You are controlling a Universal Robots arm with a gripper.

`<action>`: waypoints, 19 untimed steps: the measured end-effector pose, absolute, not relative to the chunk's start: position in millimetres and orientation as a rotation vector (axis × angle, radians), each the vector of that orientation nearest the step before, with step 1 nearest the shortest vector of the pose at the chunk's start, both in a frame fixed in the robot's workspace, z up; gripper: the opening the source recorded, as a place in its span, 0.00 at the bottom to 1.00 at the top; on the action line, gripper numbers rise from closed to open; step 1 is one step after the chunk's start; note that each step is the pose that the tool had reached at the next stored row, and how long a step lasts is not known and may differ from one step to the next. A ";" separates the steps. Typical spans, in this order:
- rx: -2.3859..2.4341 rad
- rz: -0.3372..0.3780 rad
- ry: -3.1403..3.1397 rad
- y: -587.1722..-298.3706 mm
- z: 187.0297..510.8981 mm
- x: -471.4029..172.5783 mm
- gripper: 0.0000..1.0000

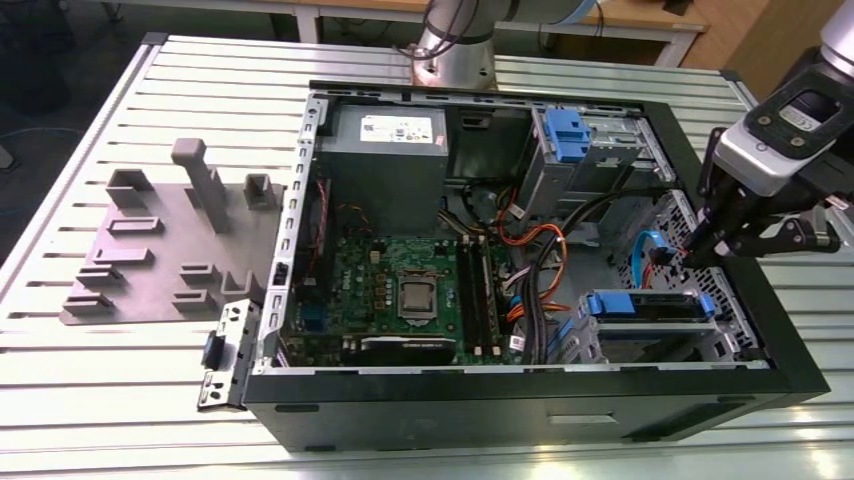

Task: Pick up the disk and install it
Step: 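Insert the first disk wire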

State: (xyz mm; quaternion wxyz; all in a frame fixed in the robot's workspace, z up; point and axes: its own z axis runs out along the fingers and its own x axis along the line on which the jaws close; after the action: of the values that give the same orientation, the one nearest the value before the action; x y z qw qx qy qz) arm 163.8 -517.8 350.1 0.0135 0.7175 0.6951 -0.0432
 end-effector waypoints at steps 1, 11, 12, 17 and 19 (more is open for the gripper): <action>2.235 -0.134 2.165 -517.3 350.1 163.8 0.26; 2.224 -0.150 2.160 -514.2 342.7 164.7 0.38; 2.223 -0.151 2.160 -514.1 341.2 165.0 0.38; 2.221 -0.154 2.159 -514.2 339.9 165.2 0.24; 2.219 -0.156 2.158 -514.2 340.1 165.2 0.19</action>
State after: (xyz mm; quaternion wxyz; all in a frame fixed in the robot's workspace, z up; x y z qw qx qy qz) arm 165.2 -514.2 340.1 0.0211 0.7159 0.6961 -0.0505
